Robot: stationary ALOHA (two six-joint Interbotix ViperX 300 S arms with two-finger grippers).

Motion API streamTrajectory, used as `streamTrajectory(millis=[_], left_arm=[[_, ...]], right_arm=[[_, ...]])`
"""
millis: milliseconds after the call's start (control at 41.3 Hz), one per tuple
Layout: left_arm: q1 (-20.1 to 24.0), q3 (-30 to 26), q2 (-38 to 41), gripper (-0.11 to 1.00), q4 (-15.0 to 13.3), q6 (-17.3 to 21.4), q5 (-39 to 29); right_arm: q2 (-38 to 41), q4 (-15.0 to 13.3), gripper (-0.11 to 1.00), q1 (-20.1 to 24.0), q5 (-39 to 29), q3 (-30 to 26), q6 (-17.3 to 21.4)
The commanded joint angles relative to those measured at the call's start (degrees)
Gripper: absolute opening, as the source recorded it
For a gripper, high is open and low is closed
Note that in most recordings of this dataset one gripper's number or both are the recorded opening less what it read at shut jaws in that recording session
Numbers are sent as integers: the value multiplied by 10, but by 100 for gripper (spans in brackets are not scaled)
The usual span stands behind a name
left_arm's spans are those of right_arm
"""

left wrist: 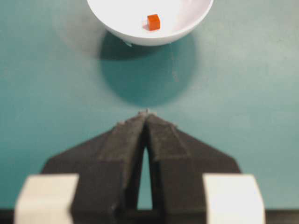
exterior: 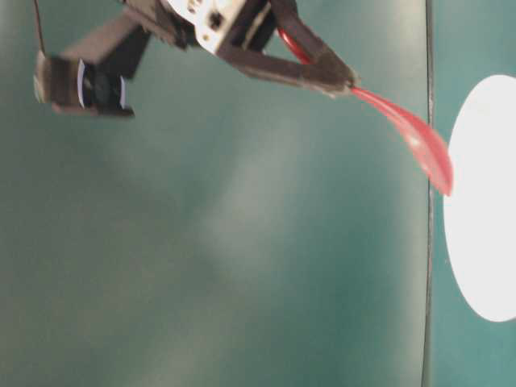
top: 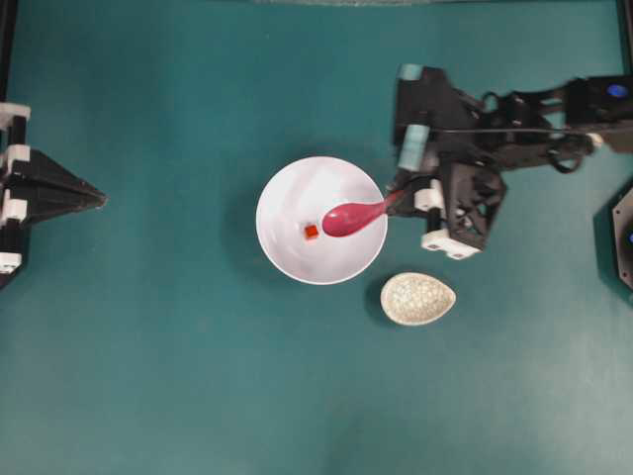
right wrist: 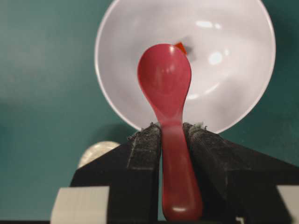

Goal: Grip the spoon and scoop the red block from the bowl with right arm.

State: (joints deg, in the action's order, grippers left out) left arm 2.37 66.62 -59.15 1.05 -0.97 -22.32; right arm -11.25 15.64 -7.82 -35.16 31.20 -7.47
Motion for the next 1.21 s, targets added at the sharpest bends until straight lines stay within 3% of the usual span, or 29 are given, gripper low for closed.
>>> streamTrajectory(millis=[0,291,1186], left_arm=[[1,-12,0,0,-1,0,17],[1,-11,0,0,0,11,62],[1,-10,-1,0,1,12,65]], right_arm=[[15,-13,25,-1,-20,-34,2],[51,-24,25,-1,-38,-47,2],[105,-25,25,-1,-20,-66,-1]])
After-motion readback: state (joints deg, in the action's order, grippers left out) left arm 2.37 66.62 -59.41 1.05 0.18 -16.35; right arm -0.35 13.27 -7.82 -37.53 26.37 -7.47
